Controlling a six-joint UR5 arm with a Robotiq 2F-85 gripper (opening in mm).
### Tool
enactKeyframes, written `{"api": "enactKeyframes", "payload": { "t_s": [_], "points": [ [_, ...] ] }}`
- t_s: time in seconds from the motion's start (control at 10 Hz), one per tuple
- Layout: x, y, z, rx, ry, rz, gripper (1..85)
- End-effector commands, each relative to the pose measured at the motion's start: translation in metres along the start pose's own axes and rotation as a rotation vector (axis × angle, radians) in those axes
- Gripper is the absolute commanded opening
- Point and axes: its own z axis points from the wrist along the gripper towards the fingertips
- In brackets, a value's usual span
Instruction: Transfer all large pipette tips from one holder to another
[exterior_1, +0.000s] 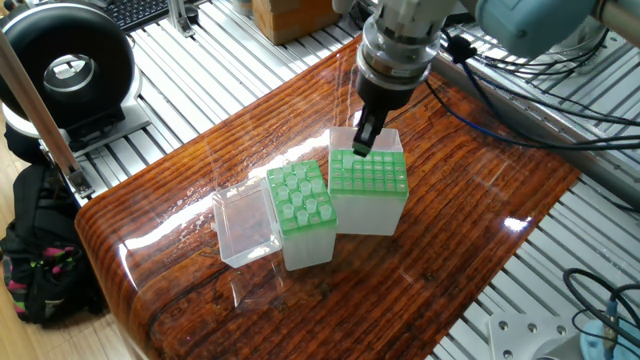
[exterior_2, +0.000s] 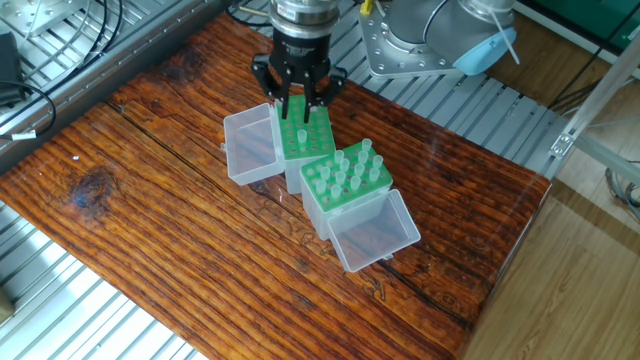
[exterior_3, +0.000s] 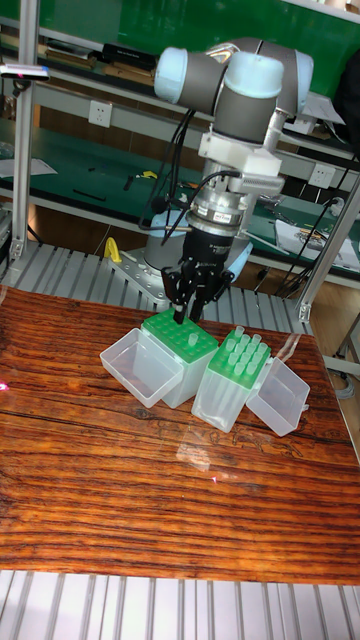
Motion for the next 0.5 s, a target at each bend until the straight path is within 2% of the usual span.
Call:
{"api": "enactKeyframes", "payload": {
  "t_s": [0.0,0.2,0.4],
  "points": [
    [-0.0099,0.0106,0.0118,-0.027,-0.022,0.037,34.3],
    [-0.0083,0.0158,0.0113,-0.026,-0.013,0.053,34.3],
    [-0.0074,0.0157,0.0126,-0.006,-0.003,0.062,34.3]
  ]
}}
